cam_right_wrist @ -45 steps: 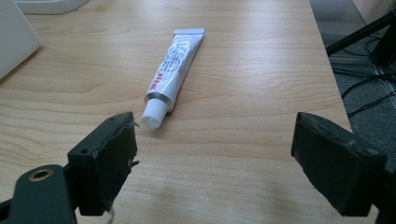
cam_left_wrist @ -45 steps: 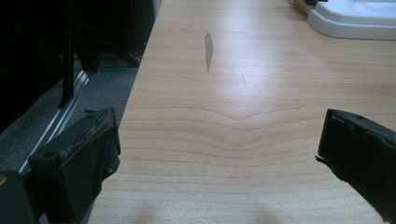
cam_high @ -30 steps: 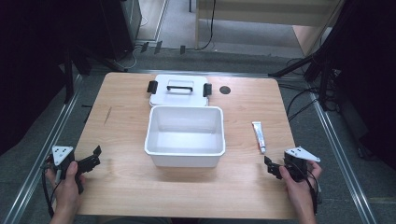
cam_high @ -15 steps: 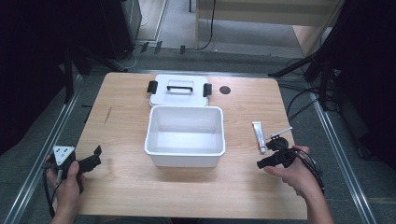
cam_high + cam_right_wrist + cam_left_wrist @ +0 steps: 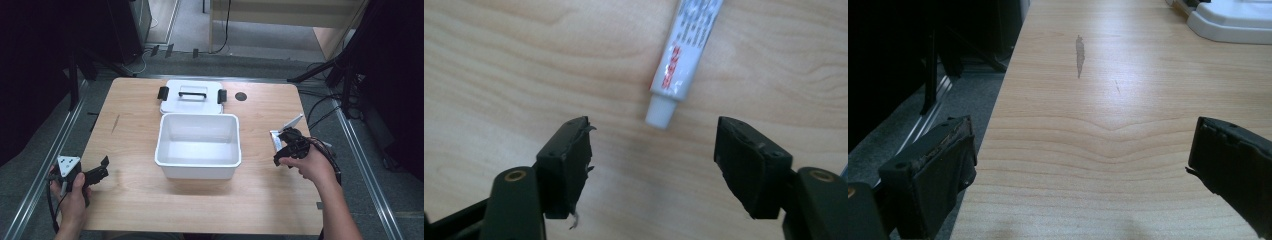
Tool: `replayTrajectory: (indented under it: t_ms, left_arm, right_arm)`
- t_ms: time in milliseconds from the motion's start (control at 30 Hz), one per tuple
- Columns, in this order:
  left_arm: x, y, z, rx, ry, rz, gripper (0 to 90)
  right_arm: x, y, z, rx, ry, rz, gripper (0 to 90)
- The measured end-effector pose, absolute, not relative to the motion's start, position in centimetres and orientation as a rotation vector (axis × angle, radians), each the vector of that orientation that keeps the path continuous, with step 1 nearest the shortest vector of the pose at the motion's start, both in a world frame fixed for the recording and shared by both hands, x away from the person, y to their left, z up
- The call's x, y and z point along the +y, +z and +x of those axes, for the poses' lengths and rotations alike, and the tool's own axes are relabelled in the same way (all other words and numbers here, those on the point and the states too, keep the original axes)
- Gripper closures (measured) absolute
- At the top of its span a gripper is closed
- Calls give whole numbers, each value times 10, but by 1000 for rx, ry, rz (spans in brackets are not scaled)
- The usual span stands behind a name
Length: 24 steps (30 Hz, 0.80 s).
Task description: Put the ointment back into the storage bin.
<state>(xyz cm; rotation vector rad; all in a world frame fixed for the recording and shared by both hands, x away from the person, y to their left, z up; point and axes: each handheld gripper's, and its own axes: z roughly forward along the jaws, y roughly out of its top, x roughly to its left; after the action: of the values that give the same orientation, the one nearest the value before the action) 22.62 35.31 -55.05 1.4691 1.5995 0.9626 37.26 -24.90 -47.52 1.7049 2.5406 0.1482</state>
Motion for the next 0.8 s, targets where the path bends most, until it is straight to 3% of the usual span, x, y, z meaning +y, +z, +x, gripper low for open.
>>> replayTrajectory:
  t_ms: [467, 667, 800]
  left_arm:
    - [353, -551, 226, 1599, 961, 1471, 0]
    - [353, -550, 226, 1598, 959, 1472, 0]
    - [353, -550, 226, 1598, 959, 1474, 0]
  right_arm:
    - [-236, -487, 410, 2541, 96, 1786, 425]
    - [-236, -491, 419, 2506, 81, 1846, 412]
    - [-237, -494, 424, 2508, 75, 1893, 473]
